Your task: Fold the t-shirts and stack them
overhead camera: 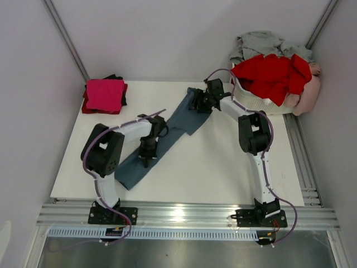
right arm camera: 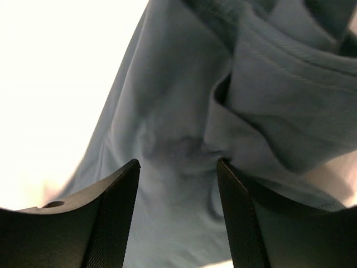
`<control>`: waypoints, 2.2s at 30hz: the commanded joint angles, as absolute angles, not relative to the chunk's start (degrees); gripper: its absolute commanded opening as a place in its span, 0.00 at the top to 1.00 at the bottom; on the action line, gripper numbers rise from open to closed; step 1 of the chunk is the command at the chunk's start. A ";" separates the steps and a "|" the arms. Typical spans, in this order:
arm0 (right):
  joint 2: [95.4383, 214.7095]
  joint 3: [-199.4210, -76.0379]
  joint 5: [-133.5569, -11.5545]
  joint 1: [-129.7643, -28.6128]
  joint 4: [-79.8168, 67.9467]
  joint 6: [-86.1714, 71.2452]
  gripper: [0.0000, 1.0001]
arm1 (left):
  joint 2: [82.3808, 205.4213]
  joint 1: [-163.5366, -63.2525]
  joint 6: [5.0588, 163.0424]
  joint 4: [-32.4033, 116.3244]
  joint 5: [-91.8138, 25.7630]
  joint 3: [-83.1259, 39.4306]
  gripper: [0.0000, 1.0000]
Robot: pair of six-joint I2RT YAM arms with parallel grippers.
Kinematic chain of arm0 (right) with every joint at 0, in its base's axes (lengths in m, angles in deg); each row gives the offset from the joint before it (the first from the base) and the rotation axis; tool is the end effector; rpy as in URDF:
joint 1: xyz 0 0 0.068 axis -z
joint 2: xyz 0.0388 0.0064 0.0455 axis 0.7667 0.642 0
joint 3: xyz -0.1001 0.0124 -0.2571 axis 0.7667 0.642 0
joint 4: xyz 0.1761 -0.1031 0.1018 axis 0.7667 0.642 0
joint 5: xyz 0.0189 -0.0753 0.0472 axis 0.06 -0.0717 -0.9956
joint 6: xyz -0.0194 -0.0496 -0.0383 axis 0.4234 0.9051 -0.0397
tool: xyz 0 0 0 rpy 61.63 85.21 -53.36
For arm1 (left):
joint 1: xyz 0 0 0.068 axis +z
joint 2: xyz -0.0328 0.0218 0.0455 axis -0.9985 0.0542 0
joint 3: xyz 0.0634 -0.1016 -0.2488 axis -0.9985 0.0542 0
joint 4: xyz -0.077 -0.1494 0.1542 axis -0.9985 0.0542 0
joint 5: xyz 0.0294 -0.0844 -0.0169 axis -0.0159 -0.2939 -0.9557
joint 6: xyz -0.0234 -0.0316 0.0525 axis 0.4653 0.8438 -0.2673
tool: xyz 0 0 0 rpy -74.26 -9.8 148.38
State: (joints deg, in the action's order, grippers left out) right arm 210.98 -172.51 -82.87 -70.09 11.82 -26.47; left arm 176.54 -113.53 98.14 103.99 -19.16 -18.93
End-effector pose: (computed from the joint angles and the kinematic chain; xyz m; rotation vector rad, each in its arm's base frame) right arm 0.4797 0.1919 0.1692 -0.0363 2.4357 0.7466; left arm 0.2564 -0.1229 0.1597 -0.0371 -3.0388 -0.2357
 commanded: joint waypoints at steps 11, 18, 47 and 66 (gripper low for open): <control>224.72 -192.52 -92.33 -70.45 13.09 -30.27 0.43 | 188.89 -140.85 94.72 106.63 -39.00 -32.81 1.00; 229.99 -198.84 -96.38 -70.19 7.62 -30.97 0.40 | 194.00 -145.69 93.39 104.36 -48.66 -41.69 1.00; 192.07 -171.90 -83.29 -74.05 16.16 -14.18 0.27 | 198.71 -113.36 98.66 105.15 -31.35 -73.05 0.91; 176.12 -147.09 -74.06 -76.16 13.68 -16.73 0.27 | 205.61 -107.55 99.45 104.71 -38.12 -76.77 0.75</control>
